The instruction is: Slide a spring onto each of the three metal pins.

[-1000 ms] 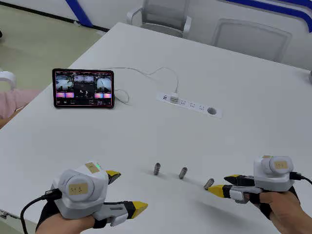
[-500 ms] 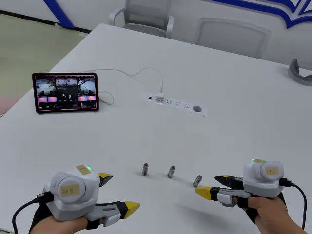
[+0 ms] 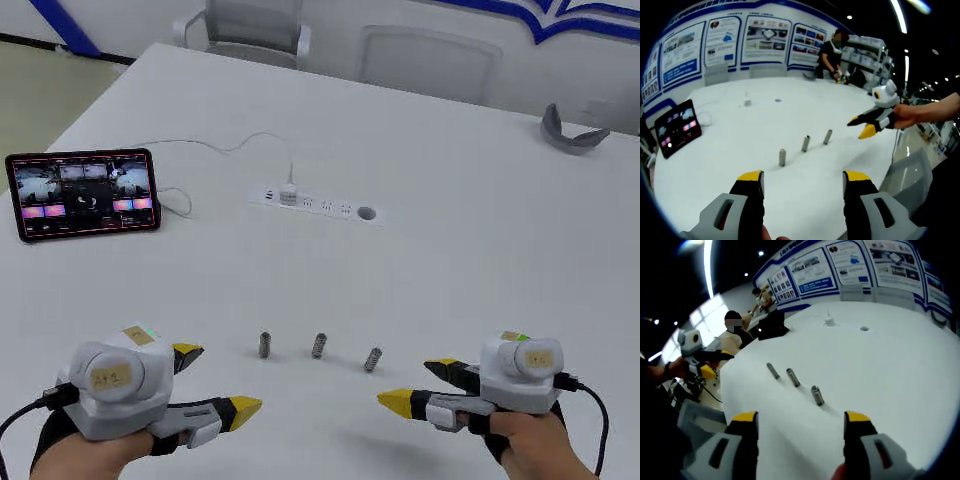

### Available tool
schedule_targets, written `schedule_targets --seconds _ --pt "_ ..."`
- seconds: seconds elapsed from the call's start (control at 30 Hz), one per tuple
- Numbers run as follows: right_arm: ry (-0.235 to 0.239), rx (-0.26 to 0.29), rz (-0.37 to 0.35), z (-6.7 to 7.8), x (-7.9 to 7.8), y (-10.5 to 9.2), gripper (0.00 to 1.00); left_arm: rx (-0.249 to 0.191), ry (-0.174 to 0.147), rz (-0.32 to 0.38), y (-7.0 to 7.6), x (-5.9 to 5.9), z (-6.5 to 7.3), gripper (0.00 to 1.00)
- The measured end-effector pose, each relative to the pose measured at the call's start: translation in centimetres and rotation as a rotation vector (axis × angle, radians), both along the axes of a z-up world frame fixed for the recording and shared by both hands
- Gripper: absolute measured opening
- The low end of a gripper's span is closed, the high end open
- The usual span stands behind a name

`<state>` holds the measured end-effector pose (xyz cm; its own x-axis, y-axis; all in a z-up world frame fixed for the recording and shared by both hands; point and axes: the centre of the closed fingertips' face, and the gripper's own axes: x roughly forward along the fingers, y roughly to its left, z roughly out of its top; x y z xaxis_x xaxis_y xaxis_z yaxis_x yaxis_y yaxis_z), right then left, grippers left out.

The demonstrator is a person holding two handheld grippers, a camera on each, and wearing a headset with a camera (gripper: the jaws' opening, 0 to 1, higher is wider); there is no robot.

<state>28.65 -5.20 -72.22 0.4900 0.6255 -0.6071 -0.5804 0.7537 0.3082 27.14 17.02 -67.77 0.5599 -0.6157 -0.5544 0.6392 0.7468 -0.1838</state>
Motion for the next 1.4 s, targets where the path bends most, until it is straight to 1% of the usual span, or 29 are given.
schedule_targets --seconds 0.47,0.7,0.83,1.07,1.4 --pt "-0.017 0.017 -0.042 0.4 -2.4 -1.3 0.78 -0.001 -0.004 -0.017 -0.6 0.9 0.0 0.66" --pt "-0.023 0.019 -0.061 0.5 -3.4 -1.7 0.81 0.003 -0.006 -0.021 -0.4 1.4 -0.3 0.66" --pt "-0.028 0.025 -0.075 0.6 -3.8 -1.8 0.82 0.013 -0.007 -0.028 -0.2 1.4 -0.4 0.67" --pt "-0.030 0.031 -0.080 0.7 -4.4 -1.6 0.83 0.013 -0.006 -0.007 0.6 1.8 -0.6 0.68" --pt "-0.032 0.047 -0.085 0.8 -4.5 -1.1 0.84 0.012 -0.001 0.017 1.3 1.8 -0.7 0.69"
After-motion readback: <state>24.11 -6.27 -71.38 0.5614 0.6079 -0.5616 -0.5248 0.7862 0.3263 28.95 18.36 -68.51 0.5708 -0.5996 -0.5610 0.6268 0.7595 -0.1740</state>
